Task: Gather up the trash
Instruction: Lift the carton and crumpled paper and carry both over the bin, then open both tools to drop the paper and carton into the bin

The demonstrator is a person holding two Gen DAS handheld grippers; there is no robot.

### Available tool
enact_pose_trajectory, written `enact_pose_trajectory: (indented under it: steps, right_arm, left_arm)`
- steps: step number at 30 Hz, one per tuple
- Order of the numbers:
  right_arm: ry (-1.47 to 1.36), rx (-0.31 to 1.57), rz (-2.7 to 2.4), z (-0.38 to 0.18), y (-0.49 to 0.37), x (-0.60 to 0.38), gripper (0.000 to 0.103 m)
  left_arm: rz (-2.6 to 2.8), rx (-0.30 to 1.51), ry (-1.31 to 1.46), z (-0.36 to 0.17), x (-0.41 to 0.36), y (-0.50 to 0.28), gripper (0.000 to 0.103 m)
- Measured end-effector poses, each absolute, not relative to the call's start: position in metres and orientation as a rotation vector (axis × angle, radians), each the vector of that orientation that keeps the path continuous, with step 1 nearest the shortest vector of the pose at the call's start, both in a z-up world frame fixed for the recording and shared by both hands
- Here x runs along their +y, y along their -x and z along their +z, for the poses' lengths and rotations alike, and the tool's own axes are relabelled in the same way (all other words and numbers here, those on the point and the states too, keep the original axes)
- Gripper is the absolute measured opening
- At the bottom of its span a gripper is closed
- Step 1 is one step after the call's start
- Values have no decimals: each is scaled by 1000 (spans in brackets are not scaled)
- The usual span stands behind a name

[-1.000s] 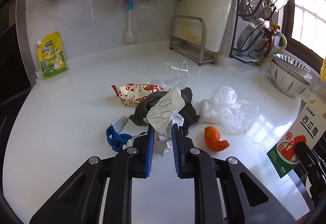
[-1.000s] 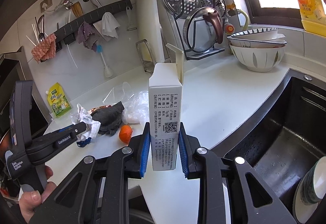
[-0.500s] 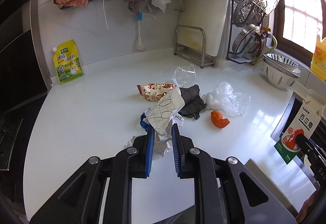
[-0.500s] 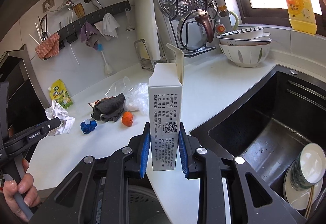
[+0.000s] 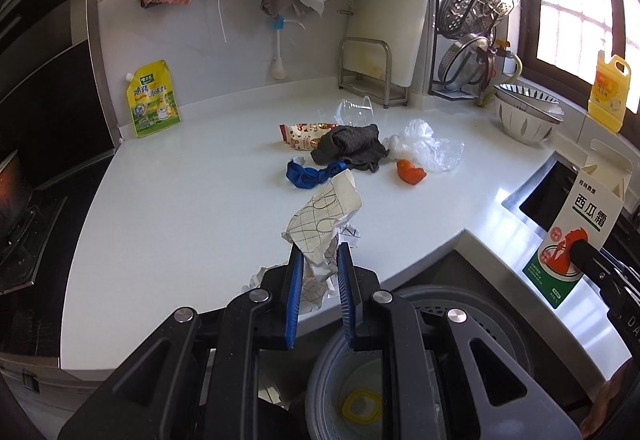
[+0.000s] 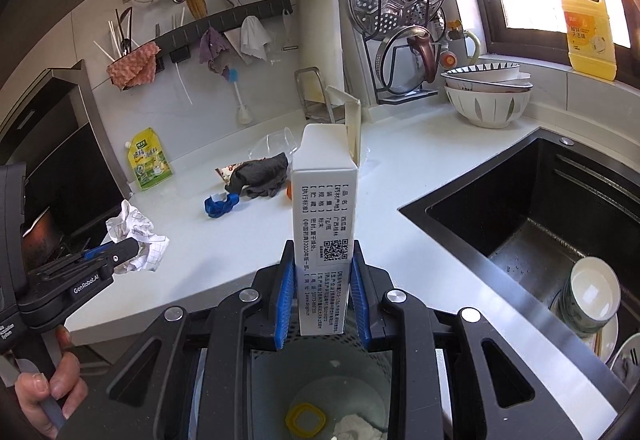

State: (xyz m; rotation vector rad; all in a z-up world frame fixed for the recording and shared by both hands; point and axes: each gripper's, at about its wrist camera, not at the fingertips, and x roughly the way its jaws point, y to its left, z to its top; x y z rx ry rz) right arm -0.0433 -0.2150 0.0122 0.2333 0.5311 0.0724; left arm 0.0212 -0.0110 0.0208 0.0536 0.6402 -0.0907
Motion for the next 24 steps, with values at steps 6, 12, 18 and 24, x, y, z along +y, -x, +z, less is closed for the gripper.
enact_pose_trajectory:
  steps: [6, 12, 18, 24]
  right_arm:
    - [-210, 591, 70, -8, 76, -206, 25]
    - [-222, 631, 92, -26, 98, -199, 25]
    - [-202, 646, 104, -32, 109, -190, 25]
    - [-195, 665, 107, -38, 113, -187, 25]
  left_arm:
    - [-138, 667, -57, 5, -22, 11, 17]
    - [-172, 717, -63, -16, -29, 31, 17]
    - [-176, 756, -56, -29, -32, 43, 17]
    - [-194, 796, -52, -38, -33, 42, 17]
